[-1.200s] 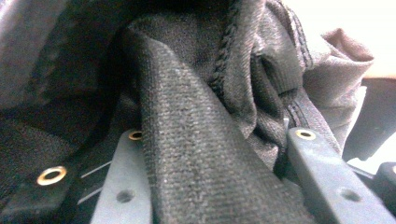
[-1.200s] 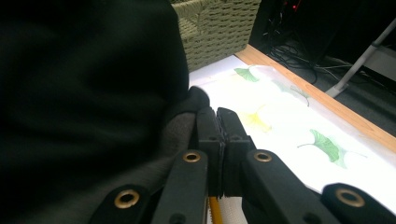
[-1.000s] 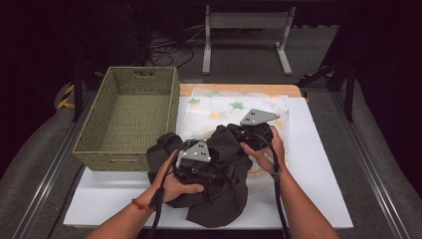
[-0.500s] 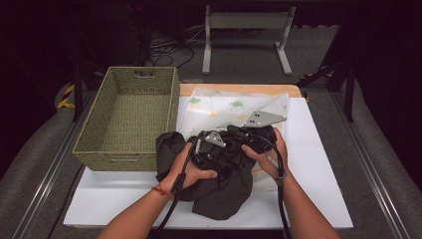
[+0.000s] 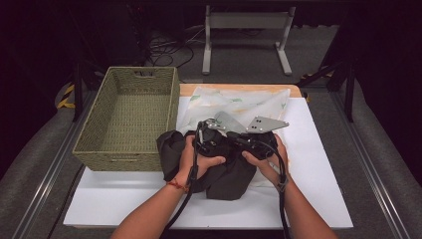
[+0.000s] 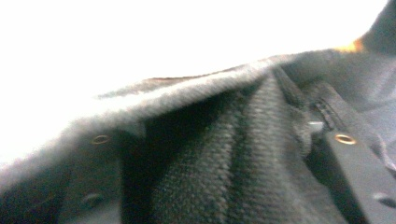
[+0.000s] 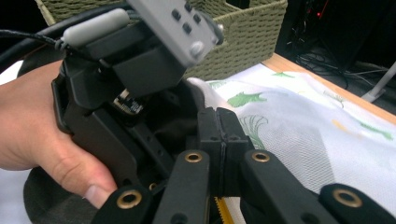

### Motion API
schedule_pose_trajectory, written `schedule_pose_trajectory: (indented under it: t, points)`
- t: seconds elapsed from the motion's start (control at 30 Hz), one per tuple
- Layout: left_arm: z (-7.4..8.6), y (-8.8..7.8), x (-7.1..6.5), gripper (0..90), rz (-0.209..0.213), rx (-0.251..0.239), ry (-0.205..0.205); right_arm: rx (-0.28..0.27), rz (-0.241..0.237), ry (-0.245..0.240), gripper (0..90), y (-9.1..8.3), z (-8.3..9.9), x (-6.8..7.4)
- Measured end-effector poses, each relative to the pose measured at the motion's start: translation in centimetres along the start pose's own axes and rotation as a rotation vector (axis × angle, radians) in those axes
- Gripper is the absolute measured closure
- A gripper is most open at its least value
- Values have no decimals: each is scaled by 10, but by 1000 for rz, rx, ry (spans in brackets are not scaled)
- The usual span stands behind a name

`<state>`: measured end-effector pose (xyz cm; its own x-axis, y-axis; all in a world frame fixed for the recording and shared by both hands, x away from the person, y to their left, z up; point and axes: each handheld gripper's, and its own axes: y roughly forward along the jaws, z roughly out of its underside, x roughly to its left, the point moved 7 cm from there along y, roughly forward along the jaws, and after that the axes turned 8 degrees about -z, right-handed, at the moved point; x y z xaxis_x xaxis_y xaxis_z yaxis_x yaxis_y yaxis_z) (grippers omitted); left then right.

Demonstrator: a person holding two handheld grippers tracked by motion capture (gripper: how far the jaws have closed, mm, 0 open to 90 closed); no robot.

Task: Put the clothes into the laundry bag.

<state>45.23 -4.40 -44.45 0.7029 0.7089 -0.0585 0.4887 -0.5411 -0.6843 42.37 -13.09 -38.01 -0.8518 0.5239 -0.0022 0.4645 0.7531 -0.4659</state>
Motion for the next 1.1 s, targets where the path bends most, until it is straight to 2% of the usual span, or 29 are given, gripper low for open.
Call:
schedule_pose_trajectory:
  t: [0.1,0.23,0.27,0.3,0.43,0.47,0.57,0.67,0.73,0.8,0.87,0.97,1.1]
  points:
    - [-1,1,-3,344,5,-11,-12,-1,-2,10,900,0,3,-2]
    - [3,-7,-12,172,21,-16,59,2,12,9,900,-1,5,-3]
    - [5,-12,-13,150,24,-28,74,1,10,12,900,-1,6,-4]
    - [7,-22,-15,145,44,-54,103,1,13,13,900,-2,6,-4]
    - [15,-54,-13,107,84,-102,164,3,20,11,900,-4,7,-5]
    - [18,-63,-12,105,97,-121,169,3,20,11,900,-4,8,-5]
    - [32,-86,-12,105,102,-136,236,9,27,4,900,-4,8,-5]
    - [47,-98,-16,123,121,-145,274,15,34,-6,900,-4,9,-5]
    - [56,-98,-23,146,124,-145,313,20,35,-11,900,-4,10,-4]
    - [65,-90,-32,145,131,-127,361,25,36,-17,900,-3,11,-3]
    - [70,-77,-37,133,97,-106,411,30,37,-21,900,-4,12,-1]
    - [71,-59,-40,128,91,-103,419,38,37,-30,900,-4,13,1]
    - [69,-47,-41,175,21,-104,459,52,34,-35,900,-3,16,1]
